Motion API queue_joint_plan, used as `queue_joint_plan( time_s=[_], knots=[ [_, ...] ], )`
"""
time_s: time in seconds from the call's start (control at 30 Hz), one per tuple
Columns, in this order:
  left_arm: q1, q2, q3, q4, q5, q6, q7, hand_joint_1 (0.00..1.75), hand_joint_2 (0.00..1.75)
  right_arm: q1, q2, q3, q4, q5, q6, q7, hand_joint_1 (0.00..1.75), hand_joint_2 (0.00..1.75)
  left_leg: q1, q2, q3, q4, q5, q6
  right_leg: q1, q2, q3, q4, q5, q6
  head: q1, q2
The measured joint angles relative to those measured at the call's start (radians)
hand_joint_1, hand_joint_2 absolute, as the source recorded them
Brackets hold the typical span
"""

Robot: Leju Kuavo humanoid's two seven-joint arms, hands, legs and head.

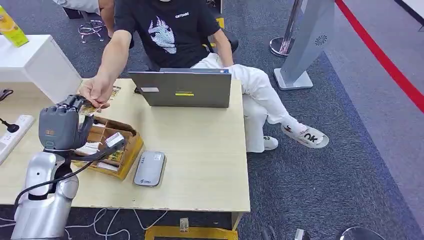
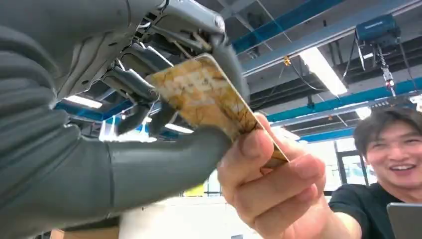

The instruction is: Pass the card to the sensor for recognition and then transmit it.

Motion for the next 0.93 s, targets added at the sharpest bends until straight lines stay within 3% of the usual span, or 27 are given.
queue_joint_plan(
  time_s=[0.6,0.7,0.77,0.83,0.93],
  knots=[
    [-0.003,-0.006,0.001,0.000,-0.002,0.004,-0.002,0.00,1.75,0.000,0.000,0.000,0.000,0.000,0.000,0.000,0.00,1.75,0.000,0.000,0.000,0.000,0.000,0.000,0.000,0.000,0.000,0.000,0.000,0.000,0.000,0.000],
    [-0.001,-0.008,0.002,-0.004,0.008,0.029,-0.005,0.00,1.75,0.000,0.000,0.000,0.000,0.000,0.000,0.000,0.00,1.75,0.000,0.000,0.000,0.000,0.000,0.000,0.000,0.000,0.000,0.000,0.000,0.000,0.000,0.000],
    [0.026,-0.027,0.015,-0.044,0.063,0.092,-0.036,0.00,1.75,0.000,0.000,0.000,0.000,-0.004,0.000,-0.002,0.00,1.75,0.000,0.001,0.000,0.000,0.000,0.000,0.000,0.001,0.000,0.000,0.000,0.000,0.000,0.000],
    [0.090,-0.070,0.043,-0.142,0.188,0.157,-0.092,0.00,1.75,0.004,0.000,0.000,0.000,-0.017,0.000,-0.012,0.00,1.75,-0.001,0.002,0.000,0.000,-0.002,0.000,-0.001,0.002,0.000,0.000,0.000,0.000,0.000,0.000],
    [0.231,-0.141,0.105,-0.306,0.426,0.150,-0.215,0.00,1.75,0.018,0.000,-0.003,0.000,-0.034,0.003,-0.032,0.00,1.75,-0.002,0.003,0.000,0.000,-0.005,0.001,-0.002,0.003,0.000,-0.001,-0.002,0.002,0.000,0.000]
  ],
)
